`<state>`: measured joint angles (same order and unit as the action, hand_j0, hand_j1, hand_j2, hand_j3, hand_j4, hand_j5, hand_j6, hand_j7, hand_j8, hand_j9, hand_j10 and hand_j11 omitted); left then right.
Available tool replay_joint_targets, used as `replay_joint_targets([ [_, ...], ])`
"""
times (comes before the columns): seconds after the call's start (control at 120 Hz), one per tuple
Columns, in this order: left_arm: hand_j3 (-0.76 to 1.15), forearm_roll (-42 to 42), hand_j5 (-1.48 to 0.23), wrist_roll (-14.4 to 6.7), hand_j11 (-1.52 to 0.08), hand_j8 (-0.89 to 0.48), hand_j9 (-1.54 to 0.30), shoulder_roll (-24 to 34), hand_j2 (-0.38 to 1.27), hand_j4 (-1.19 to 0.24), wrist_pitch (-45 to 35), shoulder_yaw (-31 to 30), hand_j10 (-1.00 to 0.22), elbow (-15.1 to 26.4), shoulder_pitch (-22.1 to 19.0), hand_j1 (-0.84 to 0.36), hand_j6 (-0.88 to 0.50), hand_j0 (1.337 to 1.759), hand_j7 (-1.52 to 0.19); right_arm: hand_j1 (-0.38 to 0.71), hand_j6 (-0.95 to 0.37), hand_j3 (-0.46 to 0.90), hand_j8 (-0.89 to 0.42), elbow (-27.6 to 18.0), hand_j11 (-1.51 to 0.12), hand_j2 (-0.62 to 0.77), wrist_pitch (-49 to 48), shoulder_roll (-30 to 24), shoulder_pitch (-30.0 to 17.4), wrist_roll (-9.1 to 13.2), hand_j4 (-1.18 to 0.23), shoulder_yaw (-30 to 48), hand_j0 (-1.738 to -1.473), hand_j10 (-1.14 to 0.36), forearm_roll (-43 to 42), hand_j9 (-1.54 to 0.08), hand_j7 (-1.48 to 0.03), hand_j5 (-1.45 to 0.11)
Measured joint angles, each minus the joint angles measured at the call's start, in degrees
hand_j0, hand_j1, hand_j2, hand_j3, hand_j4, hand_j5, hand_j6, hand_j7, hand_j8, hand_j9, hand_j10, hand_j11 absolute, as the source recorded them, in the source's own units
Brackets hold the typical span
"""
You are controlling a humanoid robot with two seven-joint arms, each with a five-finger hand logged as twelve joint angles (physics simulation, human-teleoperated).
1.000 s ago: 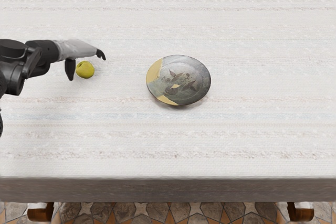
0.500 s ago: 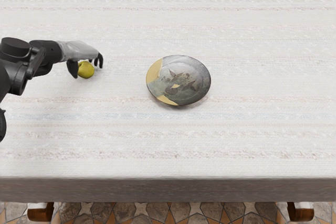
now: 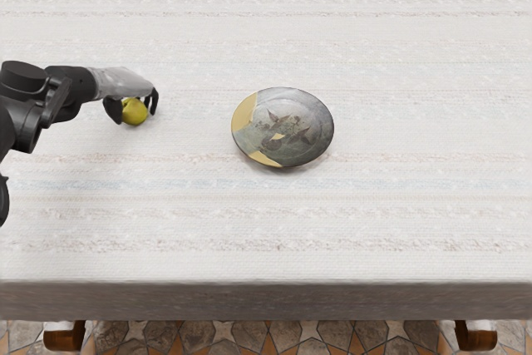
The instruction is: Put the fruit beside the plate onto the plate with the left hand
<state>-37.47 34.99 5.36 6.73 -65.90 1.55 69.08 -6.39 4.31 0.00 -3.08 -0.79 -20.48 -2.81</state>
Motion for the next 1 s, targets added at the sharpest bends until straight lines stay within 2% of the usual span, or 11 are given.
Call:
replay_joint_targets([
  [0.183, 0.00, 0.0, -0.69, 0.0, -0.71, -0.49, -0.72, 0.0, 0.12, -0.56, -0.1, 0.0, -0.55, 0.0, -0.1, -0.25, -0.44, 1.656, -0.71, -0.35, 0.00, 0.00, 0.00, 0.0, 0.00, 0.00, 0.0, 0.0, 0.0, 0.0, 0.00, 0.0, -1.658, 0.00, 0.0, 0.00, 0.00, 0.00],
  [0.517, 0.00, 0.0, -0.80, 0.0, -0.82, -0.49, -0.82, 0.2, 0.27, -0.62, -0.3, -0.2, -0.61, 0.0, -0.2, -0.26, -0.43, 1.655, -0.81, -0.35, 0.00, 0.00, 0.00, 0.0, 0.00, 0.00, 0.0, 0.0, 0.0, 0.0, 0.00, 0.0, -1.658, 0.00, 0.0, 0.00, 0.00, 0.00],
  [0.75, 0.00, 0.1, -0.85, 0.0, -0.86, -0.49, -0.86, 0.3, 0.27, -0.64, -0.4, -0.9, -0.64, -0.3, -0.3, -0.25, -0.43, 1.655, -0.86, -0.35, 0.00, 0.00, 0.00, 0.0, 0.00, 0.00, 0.0, 0.0, 0.0, 0.0, 0.00, 0.0, -1.658, 0.00, 0.0, 0.00, 0.00, 0.00],
  [0.8, 0.00, 0.5, -0.85, 0.0, -0.87, -0.50, -0.87, 0.4, 0.27, -0.64, -0.4, -0.5, -0.65, -1.3, -0.1, -0.25, -0.43, 1.655, -0.87, -0.35, 0.00, 0.00, 0.00, 0.0, 0.00, 0.00, 0.0, 0.0, 0.0, 0.0, 0.00, 0.0, -1.658, 0.00, 0.0, 0.00, 0.00, 0.00],
  [0.817, 0.00, 0.7, -0.85, 0.0, -0.87, -0.50, -0.87, 0.4, 0.32, -0.63, -0.4, -0.1, -0.65, -1.5, 0.0, -0.25, -0.43, 1.655, -0.87, -0.35, 0.00, 0.00, 0.00, 0.0, 0.00, 0.00, 0.0, 0.0, 0.0, 0.0, 0.00, 0.0, -1.658, 0.00, 0.0, 0.00, 0.00, 0.00],
  [0.867, 0.00, 1.6, -0.85, 0.0, -0.87, -0.50, -0.87, 0.3, 0.26, -0.65, -0.4, 1.2, -0.65, -1.6, 0.1, -0.25, -0.44, 1.655, -0.87, -0.35, 0.00, 0.00, 0.00, -0.1, 0.00, 0.00, 0.0, 0.0, 0.0, 0.0, 0.00, 0.0, -1.658, 0.00, 0.0, 0.00, 0.00, 0.00],
  [0.975, 0.00, 5.5, -0.85, 0.0, -0.87, -0.51, -0.87, -0.1, 0.30, -0.66, -0.5, 3.7, -0.66, -1.6, 1.5, -0.25, -0.46, 1.655, -0.86, -0.35, 0.00, 0.00, 0.00, -0.1, 0.00, 0.00, 0.0, 0.0, 0.0, 0.0, 0.00, 0.0, -1.658, 0.00, 0.0, 0.00, 0.00, 0.00],
  [1.0, 0.00, 6.7, -0.86, 0.0, -0.87, -0.50, -0.87, -0.2, 0.37, -0.66, -0.3, 4.3, -0.66, -1.5, 2.3, -0.26, -0.45, 1.656, -0.87, -0.35, 0.00, 0.00, 0.00, -0.1, 0.00, 0.00, 0.0, 0.0, 0.0, 0.0, 0.00, 0.0, -1.658, 0.00, 0.0, 0.00, 0.00, 0.00],
])
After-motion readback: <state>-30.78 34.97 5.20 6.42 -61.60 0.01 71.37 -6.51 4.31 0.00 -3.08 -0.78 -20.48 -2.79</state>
